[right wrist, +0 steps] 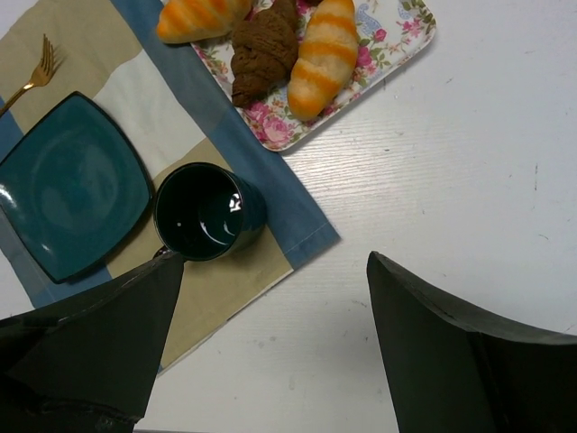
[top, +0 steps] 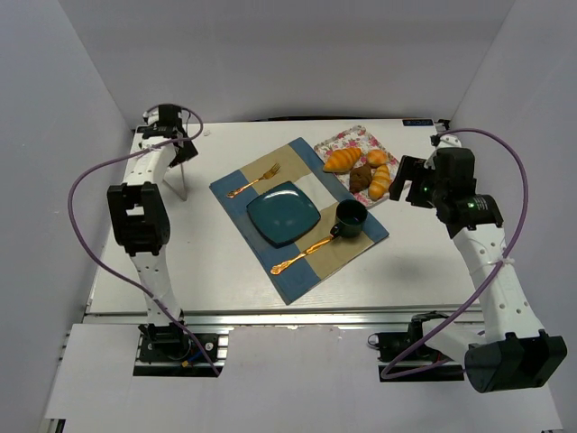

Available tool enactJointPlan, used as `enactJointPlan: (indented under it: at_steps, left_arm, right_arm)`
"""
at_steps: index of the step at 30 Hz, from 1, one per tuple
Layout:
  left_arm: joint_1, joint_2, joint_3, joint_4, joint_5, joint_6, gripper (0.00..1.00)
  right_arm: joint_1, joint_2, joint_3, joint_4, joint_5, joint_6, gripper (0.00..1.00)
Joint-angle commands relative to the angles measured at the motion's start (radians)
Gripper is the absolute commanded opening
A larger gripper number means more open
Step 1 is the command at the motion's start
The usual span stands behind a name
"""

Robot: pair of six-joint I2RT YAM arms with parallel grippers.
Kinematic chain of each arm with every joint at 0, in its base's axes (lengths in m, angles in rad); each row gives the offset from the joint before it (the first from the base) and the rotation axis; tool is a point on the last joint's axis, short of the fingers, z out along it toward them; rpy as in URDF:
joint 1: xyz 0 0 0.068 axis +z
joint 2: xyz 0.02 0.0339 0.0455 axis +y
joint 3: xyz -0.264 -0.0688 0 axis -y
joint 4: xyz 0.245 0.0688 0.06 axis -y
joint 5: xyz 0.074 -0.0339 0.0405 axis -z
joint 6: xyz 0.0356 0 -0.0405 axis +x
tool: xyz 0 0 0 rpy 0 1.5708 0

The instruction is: Place the bread

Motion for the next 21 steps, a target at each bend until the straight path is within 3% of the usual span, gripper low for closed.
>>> enactJointPlan:
  at_steps: [1,21]
  left_arm:
    - [0.037,0.021,0.034,-0.132,0.055,-0.026,0.98]
    - [0.095,0.014,-0.066,-0.013,0.182,0.020,0.98]
  right_arm:
    - [0.001,-0.005,0.003,0.055,-0.027,-0.017,0.89]
    - [0.001,0.073,-0.046,0.106,-0.118,0.012,0.89]
